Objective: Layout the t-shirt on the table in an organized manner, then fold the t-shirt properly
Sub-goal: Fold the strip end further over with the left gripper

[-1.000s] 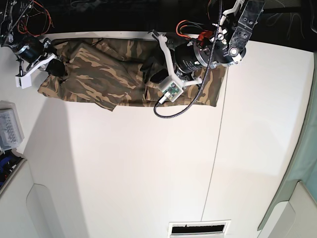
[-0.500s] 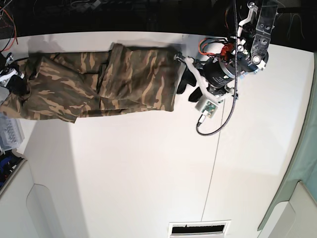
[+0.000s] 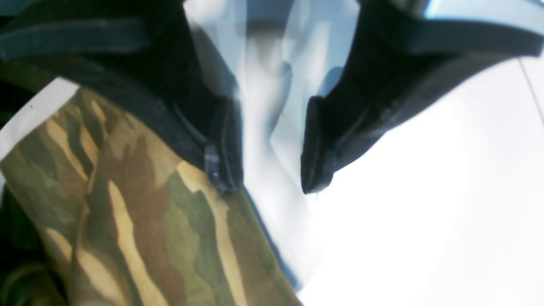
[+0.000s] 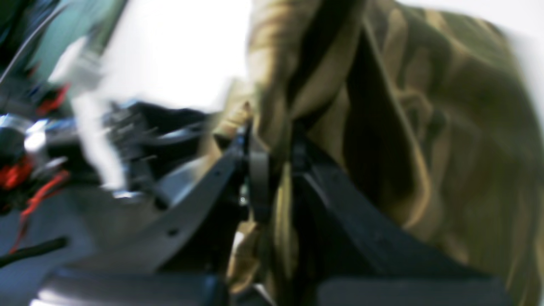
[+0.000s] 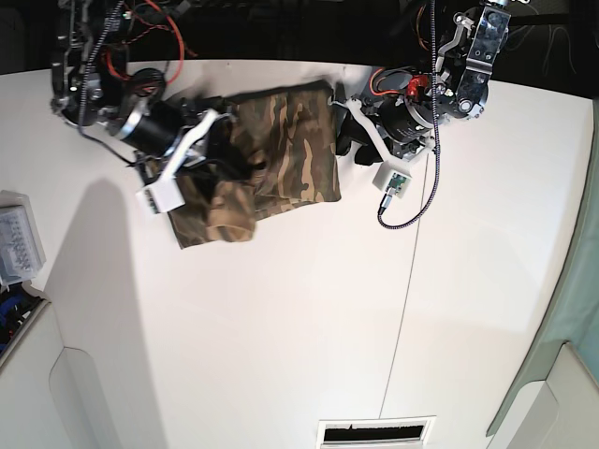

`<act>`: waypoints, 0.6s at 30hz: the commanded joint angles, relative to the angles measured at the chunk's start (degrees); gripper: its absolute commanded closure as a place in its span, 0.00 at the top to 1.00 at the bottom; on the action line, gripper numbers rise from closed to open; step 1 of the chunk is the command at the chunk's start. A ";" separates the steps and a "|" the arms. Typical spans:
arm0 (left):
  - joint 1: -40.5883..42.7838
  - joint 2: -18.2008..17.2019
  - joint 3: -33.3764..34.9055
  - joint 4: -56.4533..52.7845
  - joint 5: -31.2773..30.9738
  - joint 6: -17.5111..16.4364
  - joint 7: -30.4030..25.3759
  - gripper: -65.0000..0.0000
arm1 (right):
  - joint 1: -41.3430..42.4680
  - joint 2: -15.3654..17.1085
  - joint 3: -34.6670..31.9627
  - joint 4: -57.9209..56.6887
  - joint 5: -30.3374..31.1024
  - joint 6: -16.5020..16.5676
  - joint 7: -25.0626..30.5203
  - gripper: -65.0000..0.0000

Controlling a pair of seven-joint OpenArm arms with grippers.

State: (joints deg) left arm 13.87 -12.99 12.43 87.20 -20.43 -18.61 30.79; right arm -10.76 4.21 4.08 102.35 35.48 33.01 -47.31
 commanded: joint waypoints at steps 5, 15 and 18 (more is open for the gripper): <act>-0.85 -0.24 0.07 -0.11 0.70 0.46 2.03 0.44 | 0.57 -1.51 -9.70 0.72 -3.39 0.28 1.92 0.47; -1.01 -0.59 -7.23 6.10 0.37 0.46 5.14 0.44 | 0.87 -1.53 -8.81 5.11 -3.85 0.20 3.80 0.53; -0.94 -2.84 -11.93 10.67 -0.22 2.23 6.29 0.44 | 0.92 -1.53 -4.37 7.61 -3.82 0.17 4.57 0.53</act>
State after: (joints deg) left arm 13.65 -15.51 0.71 96.84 -20.27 -16.56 38.13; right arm -10.41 2.79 -0.25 108.92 30.72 33.04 -44.03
